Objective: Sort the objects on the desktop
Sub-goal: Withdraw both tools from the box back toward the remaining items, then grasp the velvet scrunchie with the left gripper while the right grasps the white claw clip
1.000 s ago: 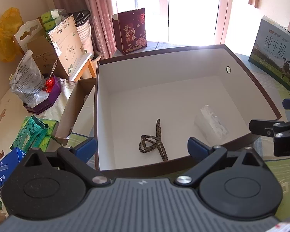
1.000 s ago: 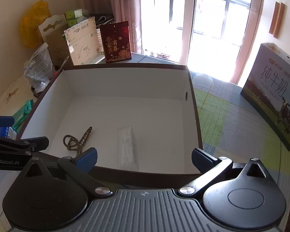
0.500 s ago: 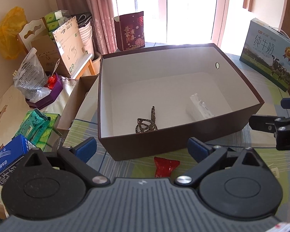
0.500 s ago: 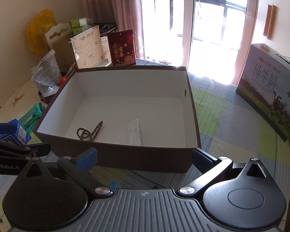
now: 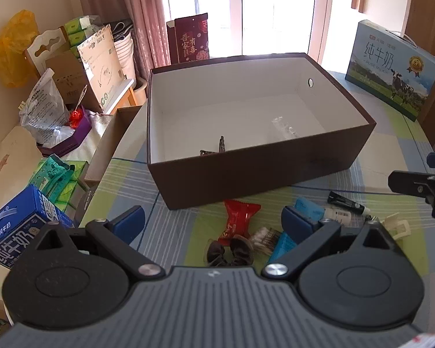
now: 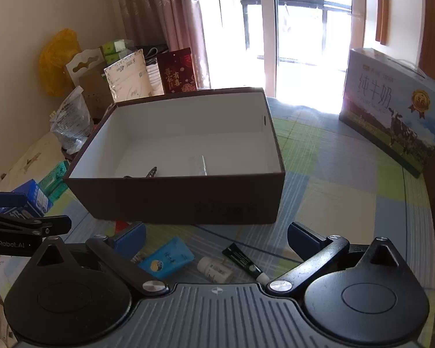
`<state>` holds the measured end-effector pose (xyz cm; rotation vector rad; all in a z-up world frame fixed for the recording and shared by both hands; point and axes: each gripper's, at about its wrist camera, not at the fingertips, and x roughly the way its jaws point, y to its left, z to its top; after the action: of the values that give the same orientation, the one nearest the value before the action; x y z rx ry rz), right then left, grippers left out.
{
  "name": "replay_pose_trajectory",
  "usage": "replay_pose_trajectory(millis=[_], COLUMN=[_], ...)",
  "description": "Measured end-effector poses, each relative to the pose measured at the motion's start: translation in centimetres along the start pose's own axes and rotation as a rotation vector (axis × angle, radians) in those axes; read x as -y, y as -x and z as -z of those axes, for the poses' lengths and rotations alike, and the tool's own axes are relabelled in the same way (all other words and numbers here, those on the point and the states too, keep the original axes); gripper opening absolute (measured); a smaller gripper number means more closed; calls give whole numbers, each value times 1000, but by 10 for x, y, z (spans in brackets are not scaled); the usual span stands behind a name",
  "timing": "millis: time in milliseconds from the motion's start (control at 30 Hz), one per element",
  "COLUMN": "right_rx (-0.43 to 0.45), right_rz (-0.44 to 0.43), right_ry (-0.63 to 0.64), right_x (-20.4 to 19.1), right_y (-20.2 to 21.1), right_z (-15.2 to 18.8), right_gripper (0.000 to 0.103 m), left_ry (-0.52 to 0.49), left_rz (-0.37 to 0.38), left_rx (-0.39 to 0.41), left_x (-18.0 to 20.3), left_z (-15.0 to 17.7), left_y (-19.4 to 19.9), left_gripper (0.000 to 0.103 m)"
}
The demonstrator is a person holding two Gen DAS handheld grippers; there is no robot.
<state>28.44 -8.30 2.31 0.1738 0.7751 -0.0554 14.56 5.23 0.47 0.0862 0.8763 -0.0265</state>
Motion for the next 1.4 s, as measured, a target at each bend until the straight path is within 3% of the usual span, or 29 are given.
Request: replay_pose_trajectory(millis=[400, 767, 1400], right_rx=[-10, -116, -158], right_rz=[11, 35, 108], right_ry=[39, -23, -72], right_x=[4, 22, 39], right_y=[24, 12, -18], right_z=[54, 95, 112], right_gripper=[101, 101, 101], left_ry=[2, -13, -28], left_rz=[1, 37, 61], left_rx=[-31, -65, -111], left_x=[-10, -2, 3], left_z=[43, 59, 63], left_y=[7, -10, -47], left_gripper=[99, 98, 98])
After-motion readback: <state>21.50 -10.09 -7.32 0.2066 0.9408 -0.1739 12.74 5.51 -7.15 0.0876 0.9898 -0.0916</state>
